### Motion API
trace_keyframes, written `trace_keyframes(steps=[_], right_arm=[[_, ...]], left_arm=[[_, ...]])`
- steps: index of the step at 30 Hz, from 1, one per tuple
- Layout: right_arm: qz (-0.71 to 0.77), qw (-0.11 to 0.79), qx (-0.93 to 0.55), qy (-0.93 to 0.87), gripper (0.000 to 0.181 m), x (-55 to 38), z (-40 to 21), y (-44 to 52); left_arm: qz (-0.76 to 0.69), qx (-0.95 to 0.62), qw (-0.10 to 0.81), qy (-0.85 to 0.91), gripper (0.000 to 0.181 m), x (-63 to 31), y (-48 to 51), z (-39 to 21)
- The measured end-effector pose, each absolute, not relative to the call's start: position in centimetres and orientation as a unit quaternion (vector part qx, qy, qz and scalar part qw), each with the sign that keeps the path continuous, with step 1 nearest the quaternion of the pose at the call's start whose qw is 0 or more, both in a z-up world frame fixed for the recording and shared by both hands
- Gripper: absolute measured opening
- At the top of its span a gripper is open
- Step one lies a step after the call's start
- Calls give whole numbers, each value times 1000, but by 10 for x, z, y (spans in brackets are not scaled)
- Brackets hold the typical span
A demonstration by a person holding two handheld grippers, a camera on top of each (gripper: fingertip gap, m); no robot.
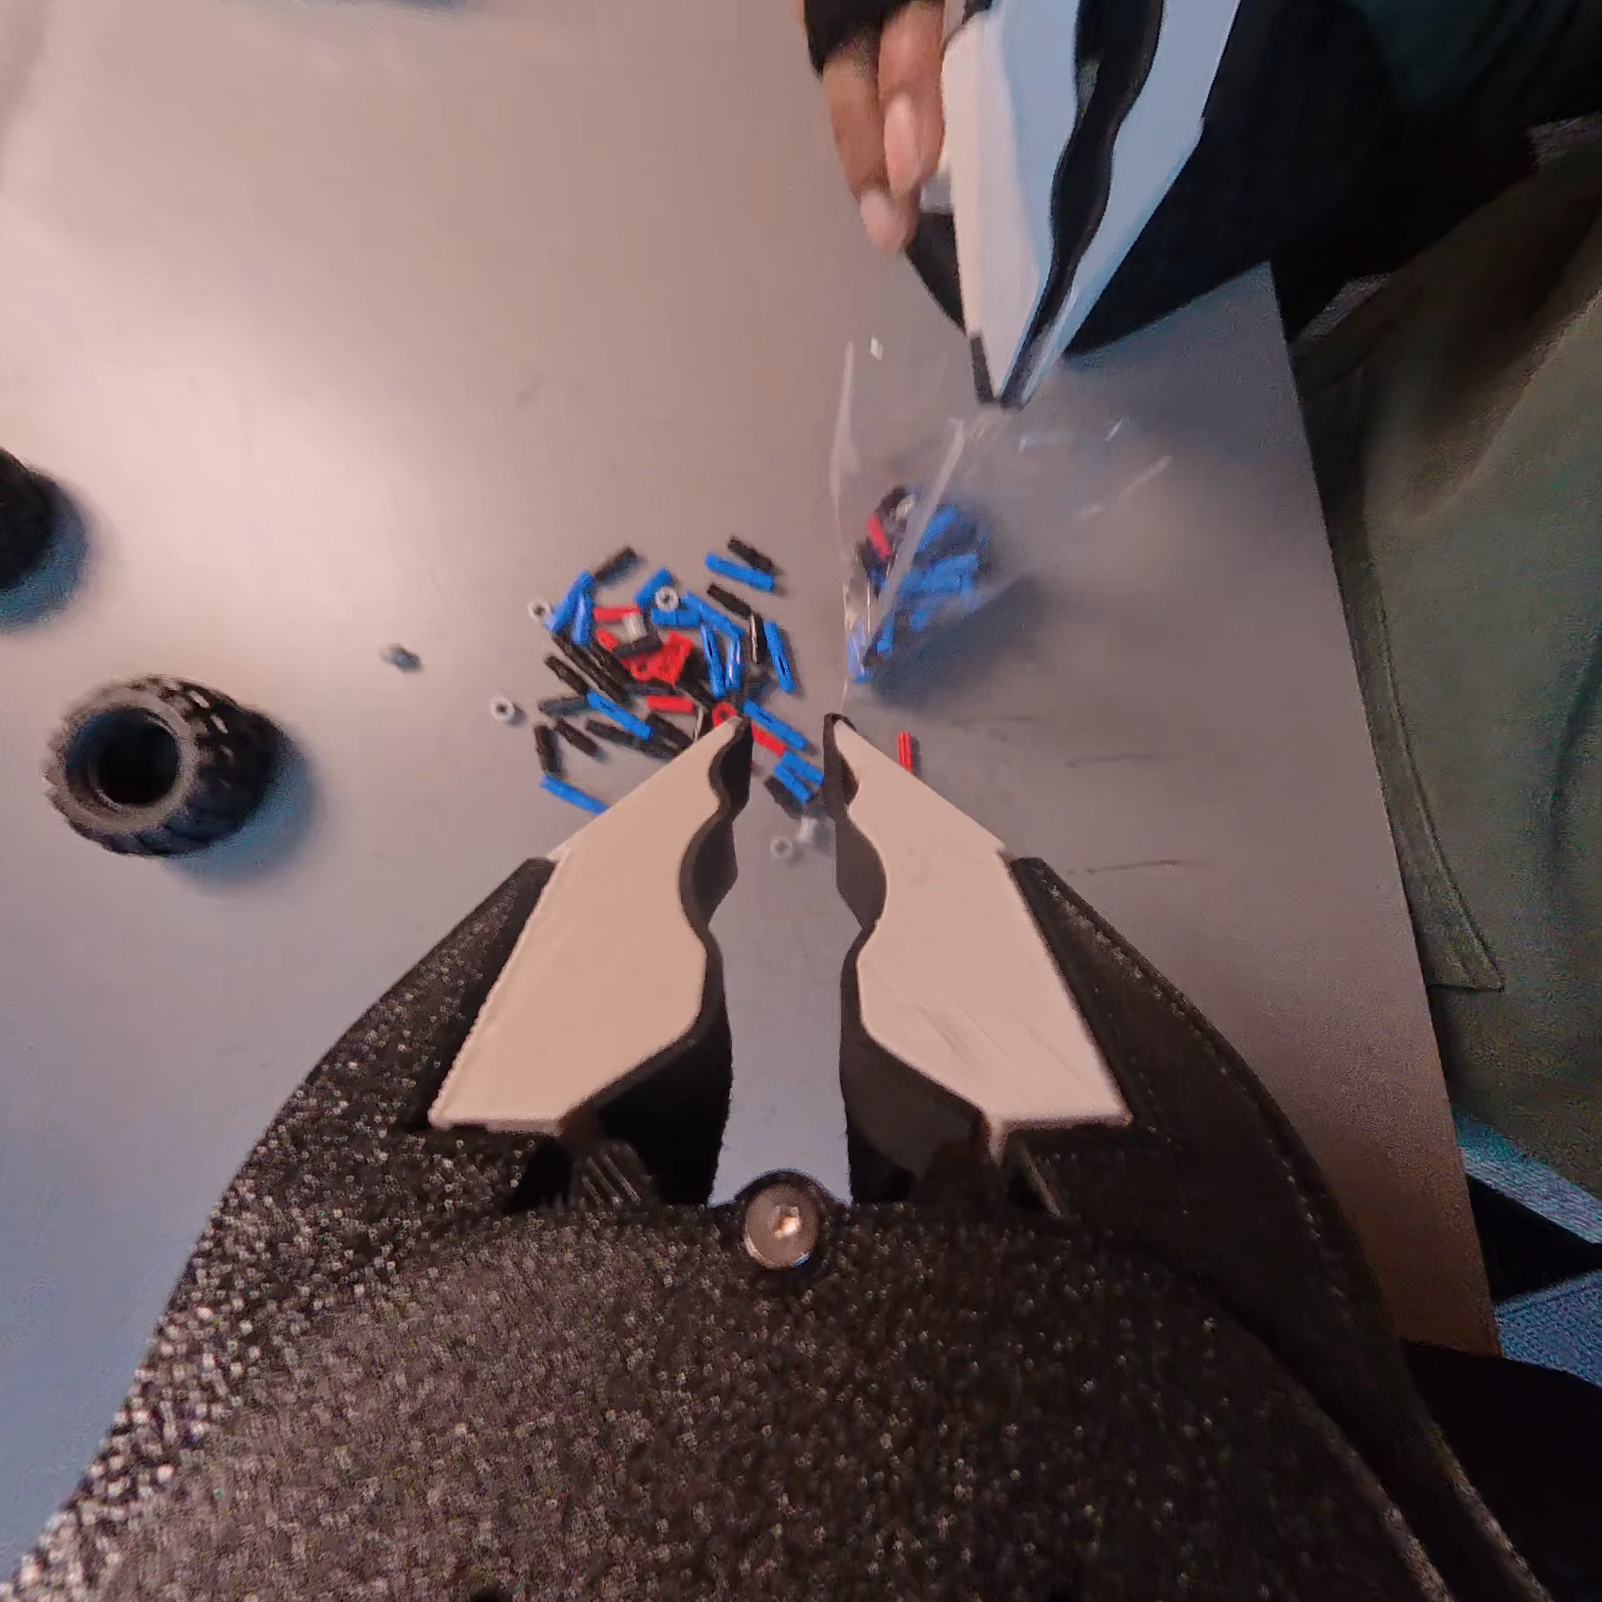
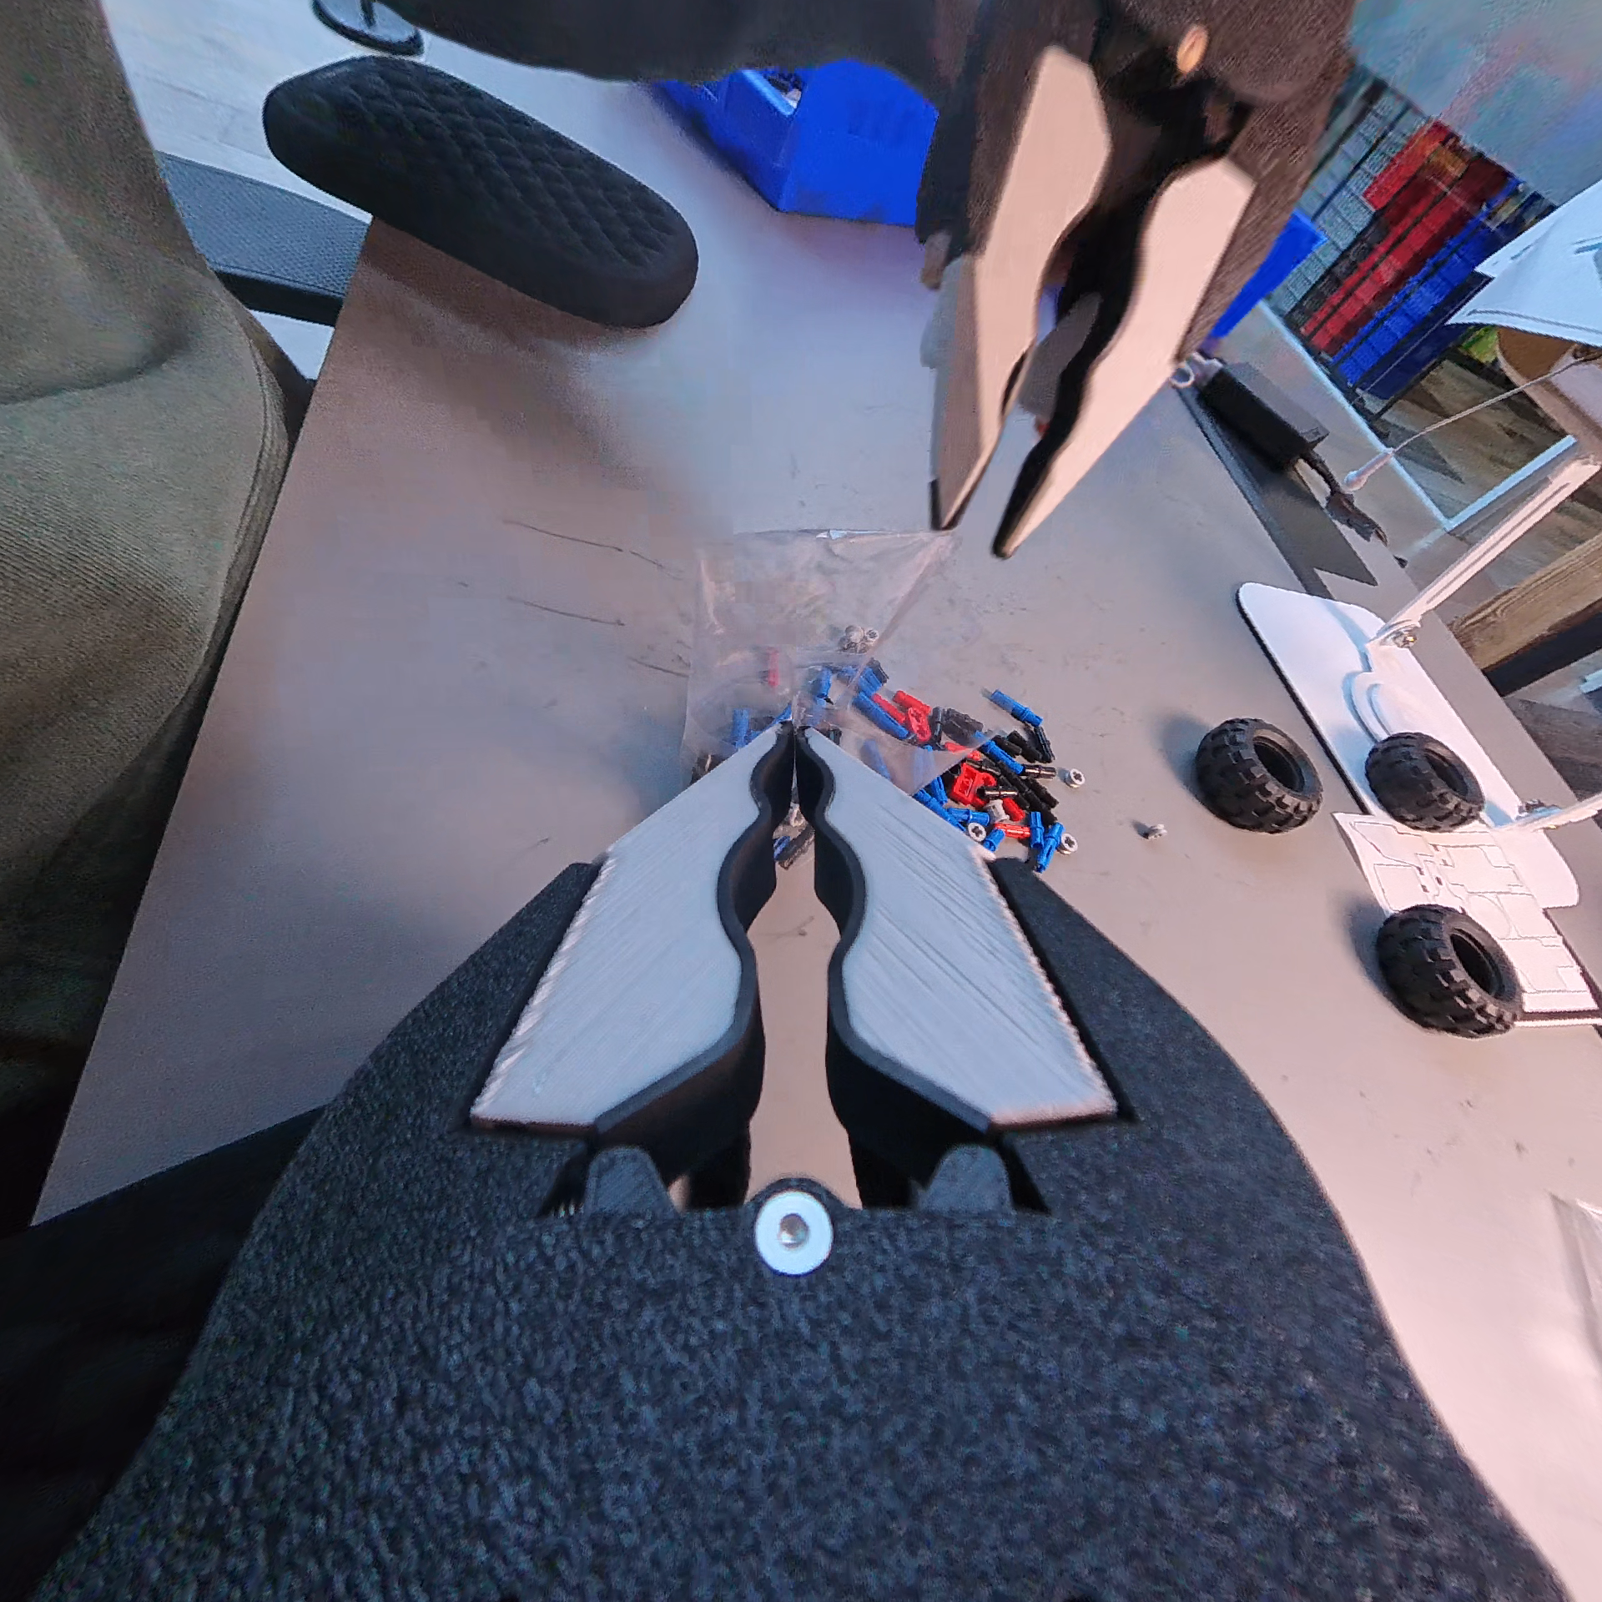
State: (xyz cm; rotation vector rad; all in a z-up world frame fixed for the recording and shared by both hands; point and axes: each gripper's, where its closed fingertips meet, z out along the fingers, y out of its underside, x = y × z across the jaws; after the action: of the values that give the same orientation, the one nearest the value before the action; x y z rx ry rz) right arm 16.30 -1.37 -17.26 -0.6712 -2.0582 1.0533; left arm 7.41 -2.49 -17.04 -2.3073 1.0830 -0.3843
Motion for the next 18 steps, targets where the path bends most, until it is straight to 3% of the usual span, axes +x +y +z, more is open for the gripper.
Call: trace_keyframes(steps=[7, 18], right_arm=[[407, 356, -266, -798, 0, 161, -174, -13], [406, 355, -271, -797, 0, 160, -174, -12]], left_arm=[[-134, -877, 264, 379, 14, 51, -40, -238], [-130, -870, 275, 388, 6, 51, -36, -237]])
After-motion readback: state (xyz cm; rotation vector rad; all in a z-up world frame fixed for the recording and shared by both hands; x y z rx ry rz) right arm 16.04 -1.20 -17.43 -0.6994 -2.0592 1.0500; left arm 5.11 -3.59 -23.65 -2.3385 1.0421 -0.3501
